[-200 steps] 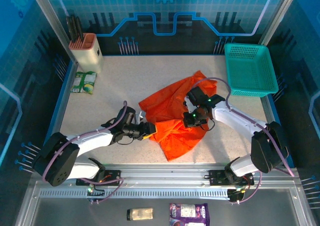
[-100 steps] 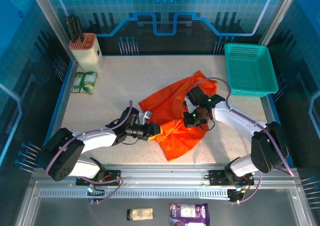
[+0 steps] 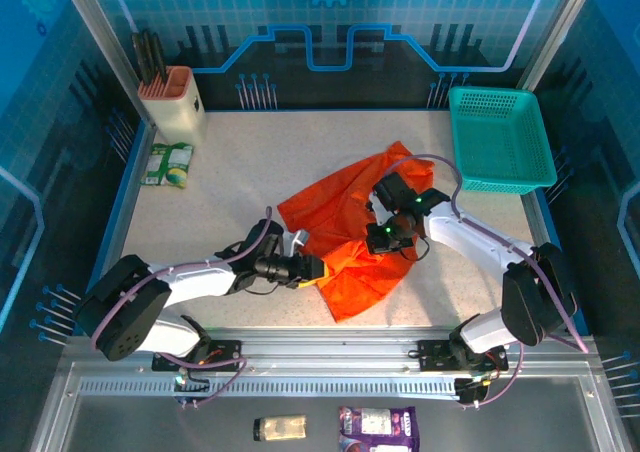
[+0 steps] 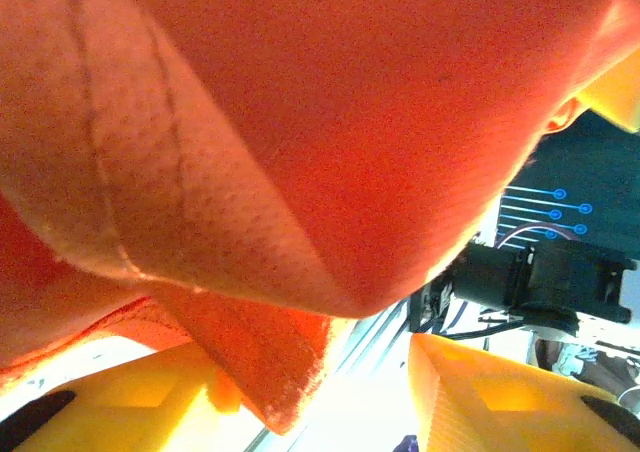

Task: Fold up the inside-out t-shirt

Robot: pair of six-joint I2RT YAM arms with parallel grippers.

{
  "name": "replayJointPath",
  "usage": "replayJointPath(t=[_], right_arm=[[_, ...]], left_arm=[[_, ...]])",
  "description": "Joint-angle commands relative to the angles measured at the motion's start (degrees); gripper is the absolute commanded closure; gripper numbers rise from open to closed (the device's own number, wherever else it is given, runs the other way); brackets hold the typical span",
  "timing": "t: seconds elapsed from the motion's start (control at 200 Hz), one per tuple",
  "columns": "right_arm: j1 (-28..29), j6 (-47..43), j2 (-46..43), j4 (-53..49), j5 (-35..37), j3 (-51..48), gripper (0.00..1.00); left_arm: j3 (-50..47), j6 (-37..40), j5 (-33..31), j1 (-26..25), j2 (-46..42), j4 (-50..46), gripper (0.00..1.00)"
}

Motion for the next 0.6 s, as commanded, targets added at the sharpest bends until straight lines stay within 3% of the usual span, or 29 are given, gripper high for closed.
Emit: replayJointPath(t=[0.0, 0.28, 0.44, 0.595], right_arm=[[0.4, 0.2, 0.5, -0.1, -0.3, 1.9, 1.0], [0.5, 0.4, 0.2, -0.1, 0.0, 1.9, 1.0], [0.4, 0.5, -0.8, -0.1, 0.0, 2.4, 1.0], [0.4, 1.2, -3.1, 0.1, 0.2, 3.2, 0.85]], left_arm=[[0.4, 2.5, -0.5, -0.8, 1.1, -1.3, 0.54], [2.4, 2.7, -4.4, -1.7, -2.3, -1.3, 0.87], [5.1, 5.9, -12.1, -1.4, -8.5, -11.8, 0.99], [8.2, 8.2, -16.4, 1.3, -13.2, -20.6, 1.0]])
